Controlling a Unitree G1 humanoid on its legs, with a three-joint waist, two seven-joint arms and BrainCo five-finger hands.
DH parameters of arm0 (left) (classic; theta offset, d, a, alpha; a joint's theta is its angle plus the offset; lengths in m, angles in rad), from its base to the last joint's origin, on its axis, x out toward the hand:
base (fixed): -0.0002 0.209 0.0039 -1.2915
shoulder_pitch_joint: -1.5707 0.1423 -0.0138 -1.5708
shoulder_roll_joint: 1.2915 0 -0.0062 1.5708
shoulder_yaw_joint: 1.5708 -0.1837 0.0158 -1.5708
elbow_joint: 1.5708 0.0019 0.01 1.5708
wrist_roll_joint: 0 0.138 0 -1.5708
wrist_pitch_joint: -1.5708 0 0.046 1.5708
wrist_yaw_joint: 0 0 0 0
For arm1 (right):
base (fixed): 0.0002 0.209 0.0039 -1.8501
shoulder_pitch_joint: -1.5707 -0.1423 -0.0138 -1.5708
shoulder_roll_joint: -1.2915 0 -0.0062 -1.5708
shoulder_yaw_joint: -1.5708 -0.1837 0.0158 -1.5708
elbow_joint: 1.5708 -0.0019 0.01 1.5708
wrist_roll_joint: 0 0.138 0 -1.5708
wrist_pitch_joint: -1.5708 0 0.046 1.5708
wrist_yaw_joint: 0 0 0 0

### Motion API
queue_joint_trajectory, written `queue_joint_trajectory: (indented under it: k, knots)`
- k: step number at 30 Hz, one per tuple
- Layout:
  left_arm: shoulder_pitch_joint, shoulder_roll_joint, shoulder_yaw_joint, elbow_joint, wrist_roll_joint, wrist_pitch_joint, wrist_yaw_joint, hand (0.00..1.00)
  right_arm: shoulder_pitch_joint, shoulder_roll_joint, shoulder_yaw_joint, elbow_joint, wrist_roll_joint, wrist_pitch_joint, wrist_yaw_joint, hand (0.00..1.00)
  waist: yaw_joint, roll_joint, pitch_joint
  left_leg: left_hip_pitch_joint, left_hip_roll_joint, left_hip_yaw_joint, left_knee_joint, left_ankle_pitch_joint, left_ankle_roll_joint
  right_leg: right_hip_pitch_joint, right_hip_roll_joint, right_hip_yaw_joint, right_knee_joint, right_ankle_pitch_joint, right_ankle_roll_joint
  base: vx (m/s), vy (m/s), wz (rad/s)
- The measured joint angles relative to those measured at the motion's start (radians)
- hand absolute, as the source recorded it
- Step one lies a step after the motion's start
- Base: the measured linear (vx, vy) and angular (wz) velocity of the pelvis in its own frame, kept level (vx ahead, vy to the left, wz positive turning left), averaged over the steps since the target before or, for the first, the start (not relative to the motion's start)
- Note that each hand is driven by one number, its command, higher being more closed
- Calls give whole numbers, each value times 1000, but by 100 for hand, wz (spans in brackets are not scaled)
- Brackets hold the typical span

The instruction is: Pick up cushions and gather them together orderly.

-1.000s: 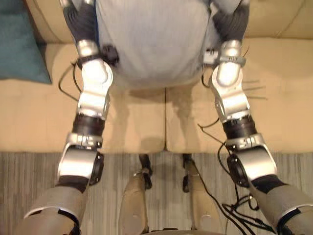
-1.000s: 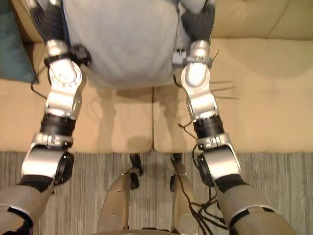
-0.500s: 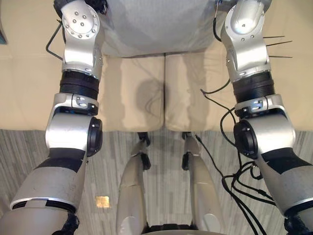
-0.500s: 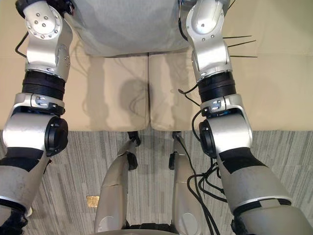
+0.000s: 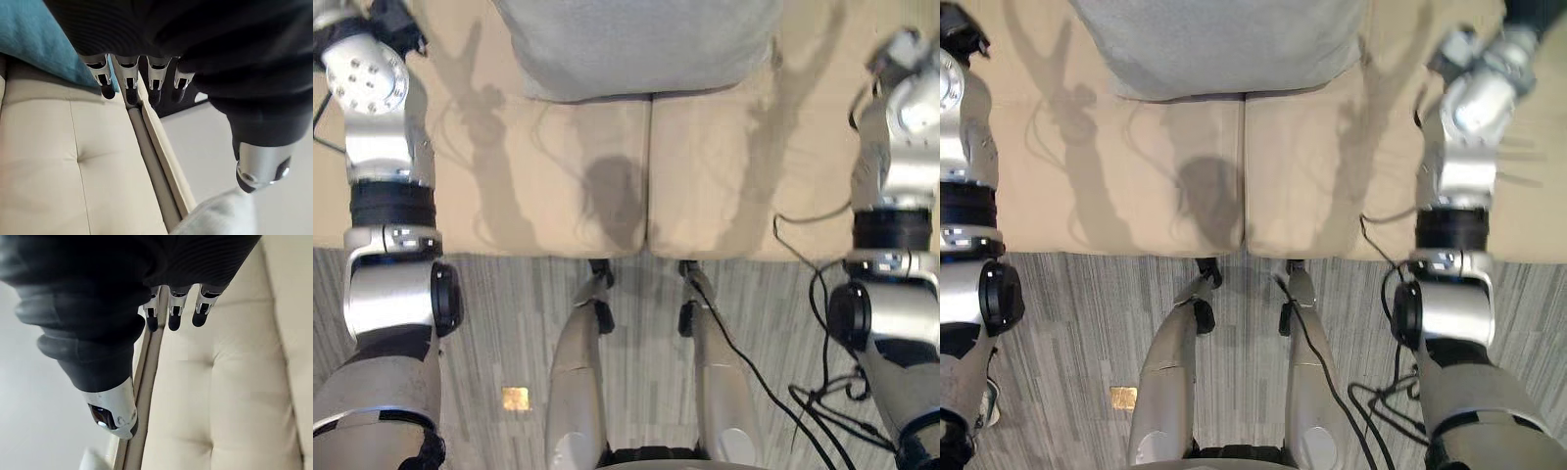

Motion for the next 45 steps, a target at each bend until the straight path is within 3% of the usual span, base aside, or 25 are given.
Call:
queue_joint_trajectory:
  k: [5, 7, 13, 15, 19, 21, 27, 32, 35, 36, 37, 38, 39, 40, 43, 44, 45]
  knots:
    - [319, -50, 30, -119, -47, -21, -89, 0, 339, 18, -5, -153, 65, -10, 111, 0, -8, 0, -9, 79, 13, -1, 23, -37, -5, 71, 4, 3, 48, -52, 3, -13, -49, -3]
    - [483, -134, 30, -165, -63, -27, -125, 0, 484, 75, 13, -188, 84, -25, 153, 0, -9, -2, -54, 88, 15, -1, 17, -48, -8, 78, 6, 1, 47, -67, 6, -2, -64, 0]
    - [905, -420, -29, -216, -55, -25, -228, 0, 854, 292, 115, -186, 72, -15, 268, 0, 11, -3, -76, 219, 31, 0, 20, -74, -23, 202, 18, -8, 61, -103, -1, 48, -62, -2]
    - [1038, -468, -79, -180, -25, -7, -286, 0, 947, 332, 141, -131, 16, -3, 317, 0, 12, -4, -111, 288, 28, 1, 10, -85, -26, 262, 18, -8, 67, -123, 3, 75, -51, 2]
    - [1175, -501, -104, 28, 58, 15, -354, 0, 1053, 341, 173, 106, -73, 18, 385, 0, 9, -12, -226, 412, 6, 3, -51, -95, -33, 370, 15, -8, 40, -158, 21, 86, -9, 3]
    - [1210, -500, -103, 95, 86, 29, -378, 0, 1083, 336, 178, 181, -122, 33, 402, 0, 6, -16, -255, 457, -2, 2, -82, -95, -33, 413, 11, -9, 17, -161, 22, 77, 4, 3]
    - [1272, -493, -101, 202, 180, 52, -425, 0, 1128, 317, 179, 326, -232, 54, 427, 0, -14, -28, -294, 595, -25, 1, -138, -92, -38, 541, -6, -10, -21, -165, 39, 58, 33, 2]
    - [1267, -474, -103, 210, 188, 53, -436, 0, 1128, 312, 181, 335, -235, 71, 436, 0, -14, -42, -311, 618, -31, 23, -126, -92, -26, 551, -17, 15, -16, -151, 45, 8, 47, -12]
    - [1248, -461, -110, 205, 187, 54, -435, 0, 1101, 303, 207, 325, -235, 71, 432, 0, -9, -45, -312, 539, -20, 56, -37, -111, -2, 472, -17, 45, 17, -105, 104, -125, 67, -36]
    - [1248, -460, -107, 177, 187, 53, -432, 0, 1083, 301, 227, 329, -234, 74, 430, 0, -5, -38, -305, 520, 11, 78, -37, -112, 19, 426, -13, 37, 98, -119, 109, -229, 47, -35]
    - [1245, -455, -108, 173, 187, 54, -432, 0, 1077, 309, 234, 328, -234, 76, 428, 0, -9, -45, -298, 524, 10, 78, -33, -109, 25, 382, -29, 13, 334, -233, 62, -226, 21, -18]
    - [1246, -452, -109, 172, 187, 55, -430, 0, 1084, 313, 238, 327, -234, 76, 425, 0, -11, -46, -296, 536, 10, 76, -33, -108, 26, 378, -39, 3, 451, -281, 56, -188, -28, 3]
    - [1254, -449, -109, 166, 186, 60, -428, 0, 1105, 321, 242, 326, -234, 74, 424, 0, -7, -46, -295, 559, 10, 73, -33, -108, 27, 401, -54, -6, 628, -339, 69, -131, -67, 6]
    - [1266, -449, -109, 152, 186, 61, -426, 0, 1109, 321, 256, 326, -234, 74, 424, 0, -1, -58, -302, 566, 9, 70, -33, -104, 26, 434, -59, -3, 706, -360, 87, -130, -98, 4]
    - [1270, -451, -95, 132, 186, 62, -415, 0, 1109, 315, 261, 328, -234, 72, 423, 0, 12, -79, -312, 534, 7, 58, -34, -53, 8, 512, -61, -18, 659, -429, 129, -185, -183, 4]
    - [1271, -477, -92, 131, 186, 63, -415, 0, 1090, 298, 259, 330, -234, 73, 421, 0, 20, -66, -314, 527, 12, 55, -82, -7, -8, 536, -26, -32, 541, -450, 120, -220, -113, -30]
    - [1278, -492, -93, 129, 186, 63, -414, 0, 1079, 293, 254, 326, -233, 70, 416, 0, 41, -48, -323, 517, 22, 67, -154, 49, -16, 553, 1, -35, 412, -475, 75, -223, -111, -38]
